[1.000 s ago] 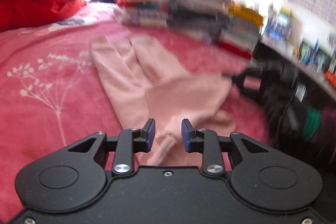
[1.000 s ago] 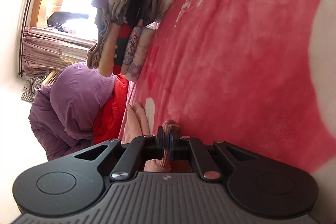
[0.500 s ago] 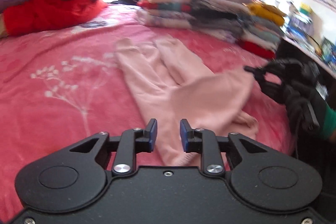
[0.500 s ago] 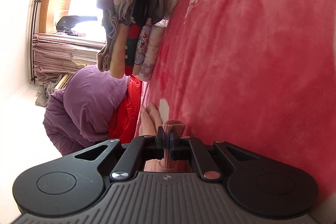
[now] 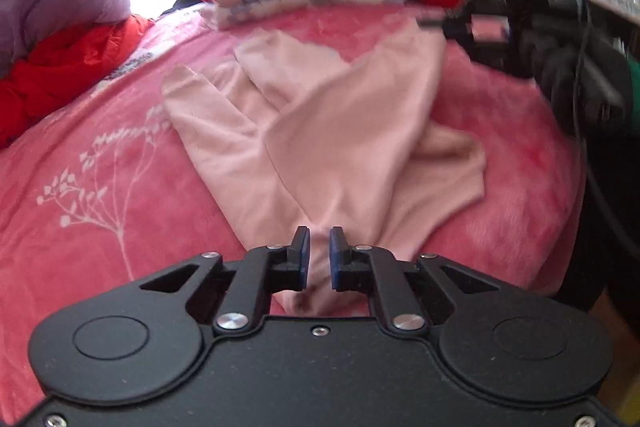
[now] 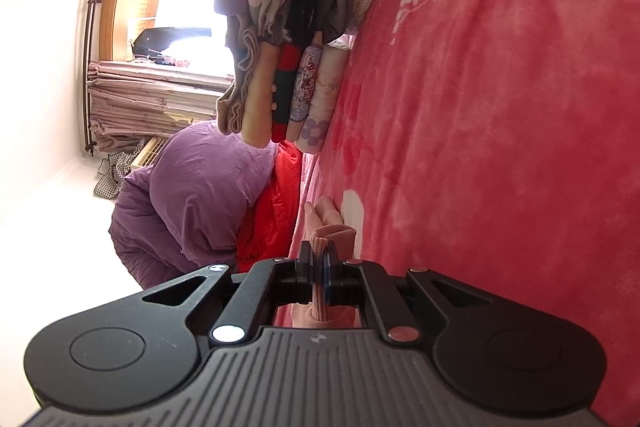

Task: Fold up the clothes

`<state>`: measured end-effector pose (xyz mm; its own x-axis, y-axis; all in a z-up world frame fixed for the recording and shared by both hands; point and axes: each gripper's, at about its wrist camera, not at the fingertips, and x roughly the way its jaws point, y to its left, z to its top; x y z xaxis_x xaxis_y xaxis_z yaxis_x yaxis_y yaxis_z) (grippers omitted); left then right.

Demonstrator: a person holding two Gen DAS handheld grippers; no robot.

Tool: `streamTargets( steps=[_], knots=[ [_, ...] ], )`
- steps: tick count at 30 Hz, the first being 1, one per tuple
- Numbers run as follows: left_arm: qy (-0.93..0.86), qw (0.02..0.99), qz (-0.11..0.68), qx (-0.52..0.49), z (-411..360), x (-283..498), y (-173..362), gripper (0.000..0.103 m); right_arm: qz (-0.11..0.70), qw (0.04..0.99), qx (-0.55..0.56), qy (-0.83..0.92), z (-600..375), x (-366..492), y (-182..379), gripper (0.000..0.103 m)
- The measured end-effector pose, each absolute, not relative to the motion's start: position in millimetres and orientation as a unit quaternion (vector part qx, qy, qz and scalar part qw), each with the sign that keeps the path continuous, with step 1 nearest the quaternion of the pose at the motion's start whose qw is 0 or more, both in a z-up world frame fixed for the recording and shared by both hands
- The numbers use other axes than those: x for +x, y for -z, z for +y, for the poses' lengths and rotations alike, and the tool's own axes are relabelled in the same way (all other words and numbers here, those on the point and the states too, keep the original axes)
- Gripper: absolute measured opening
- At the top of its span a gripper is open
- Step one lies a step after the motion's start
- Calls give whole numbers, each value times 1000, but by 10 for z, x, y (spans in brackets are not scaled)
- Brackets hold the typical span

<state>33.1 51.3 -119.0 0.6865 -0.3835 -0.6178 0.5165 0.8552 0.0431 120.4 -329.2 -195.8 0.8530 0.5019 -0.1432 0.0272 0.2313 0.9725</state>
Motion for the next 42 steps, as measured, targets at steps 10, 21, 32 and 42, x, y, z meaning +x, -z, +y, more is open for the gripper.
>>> streamTargets(
  steps=[10, 21, 32, 42],
  knots=[
    [239, 921, 289, 102, 134, 1028, 1313, 6, 222, 761, 589, -158, -3285, 1182, 1928, 7],
    [261, 912, 315, 26, 302, 1316, 1147, 6, 225, 765, 582, -158, -3295, 1185, 1922, 7],
    [234, 927, 285, 73, 454, 1209, 1035, 6, 225, 774, 575, -141, -3350, 1085, 1895, 7],
    [220, 909, 330, 127, 32, 1361, 1485, 6, 220, 785, 561, -146, -3322, 920, 1820, 6]
  ],
)
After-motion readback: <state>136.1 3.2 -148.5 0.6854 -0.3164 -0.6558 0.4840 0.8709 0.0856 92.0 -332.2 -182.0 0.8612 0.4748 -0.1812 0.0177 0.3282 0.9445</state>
